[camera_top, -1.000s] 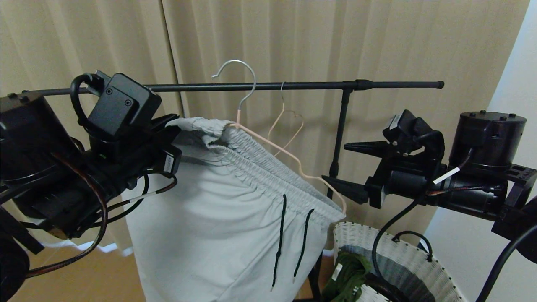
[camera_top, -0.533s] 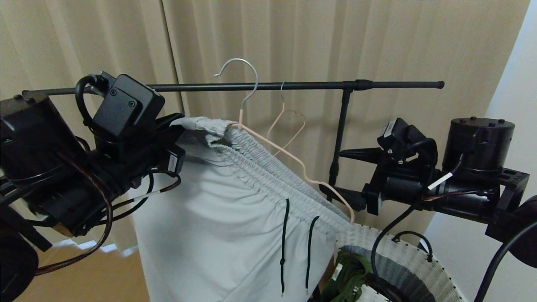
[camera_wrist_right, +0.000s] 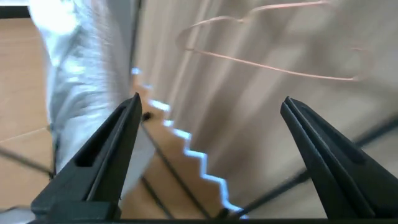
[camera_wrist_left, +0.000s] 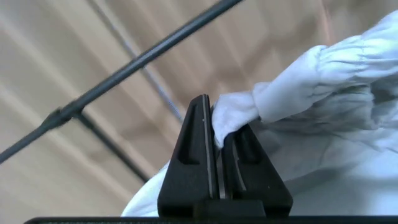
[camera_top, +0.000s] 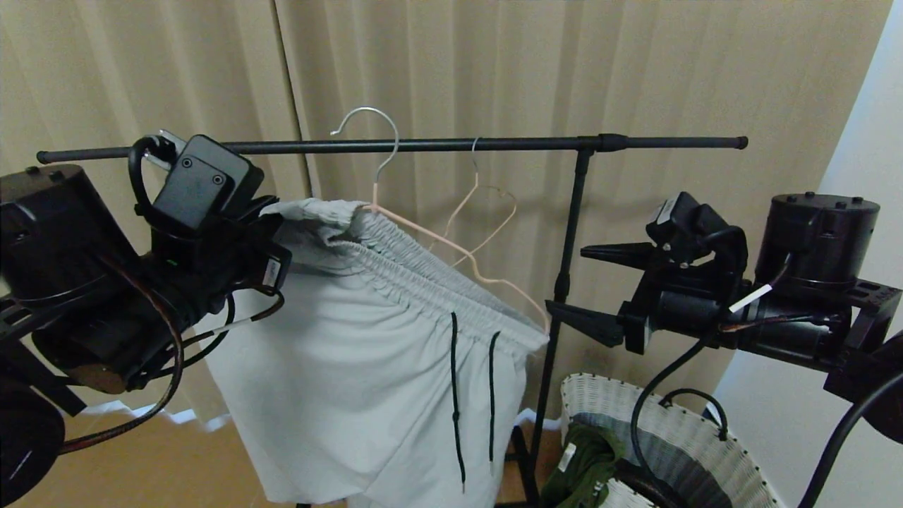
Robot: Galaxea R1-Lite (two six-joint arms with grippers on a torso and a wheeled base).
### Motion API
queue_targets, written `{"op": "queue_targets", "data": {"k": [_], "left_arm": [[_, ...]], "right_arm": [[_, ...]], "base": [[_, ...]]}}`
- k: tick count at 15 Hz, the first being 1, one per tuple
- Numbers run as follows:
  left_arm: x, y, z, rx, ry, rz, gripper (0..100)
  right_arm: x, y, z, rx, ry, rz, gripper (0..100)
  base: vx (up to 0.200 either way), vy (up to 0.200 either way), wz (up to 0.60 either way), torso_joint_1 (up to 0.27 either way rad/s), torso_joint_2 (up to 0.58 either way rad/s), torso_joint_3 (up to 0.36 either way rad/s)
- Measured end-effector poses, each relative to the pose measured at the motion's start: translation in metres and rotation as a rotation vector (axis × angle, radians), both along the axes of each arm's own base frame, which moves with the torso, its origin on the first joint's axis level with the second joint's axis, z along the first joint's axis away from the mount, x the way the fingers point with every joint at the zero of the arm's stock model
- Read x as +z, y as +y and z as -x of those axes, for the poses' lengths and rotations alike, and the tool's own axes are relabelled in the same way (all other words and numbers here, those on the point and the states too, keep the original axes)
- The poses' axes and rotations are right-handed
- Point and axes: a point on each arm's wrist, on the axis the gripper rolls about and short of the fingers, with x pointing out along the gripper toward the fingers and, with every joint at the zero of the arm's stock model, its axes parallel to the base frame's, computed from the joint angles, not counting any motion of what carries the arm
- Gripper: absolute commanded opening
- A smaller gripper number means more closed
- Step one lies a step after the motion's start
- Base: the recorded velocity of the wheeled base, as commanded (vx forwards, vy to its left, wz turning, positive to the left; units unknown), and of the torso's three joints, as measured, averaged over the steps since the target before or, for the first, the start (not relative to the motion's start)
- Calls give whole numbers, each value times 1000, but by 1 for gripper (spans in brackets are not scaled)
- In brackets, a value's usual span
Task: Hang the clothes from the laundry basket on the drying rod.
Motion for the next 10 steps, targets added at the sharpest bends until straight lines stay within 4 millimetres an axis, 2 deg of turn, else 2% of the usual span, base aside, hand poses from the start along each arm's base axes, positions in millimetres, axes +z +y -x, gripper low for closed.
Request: {"op": "queue_targets", "data": {"k": [2, 6, 10], "left_arm": [[-3, 0, -2, 44, 13, -2, 0], [-9, -12, -2, 49, 34, 9, 0], [-12, -18, 0, 19, 44, 3, 0]], "right_arm": [[7, 5, 1, 3, -25, -7, 100], [19, 39, 11, 43, -64, -12, 100], [25, 54, 1, 24, -91, -18, 100]], "base": [[0, 0, 0, 0, 0, 0], [0, 0, 0, 0, 0, 0], [0, 0, 0, 0, 0, 0]]}}
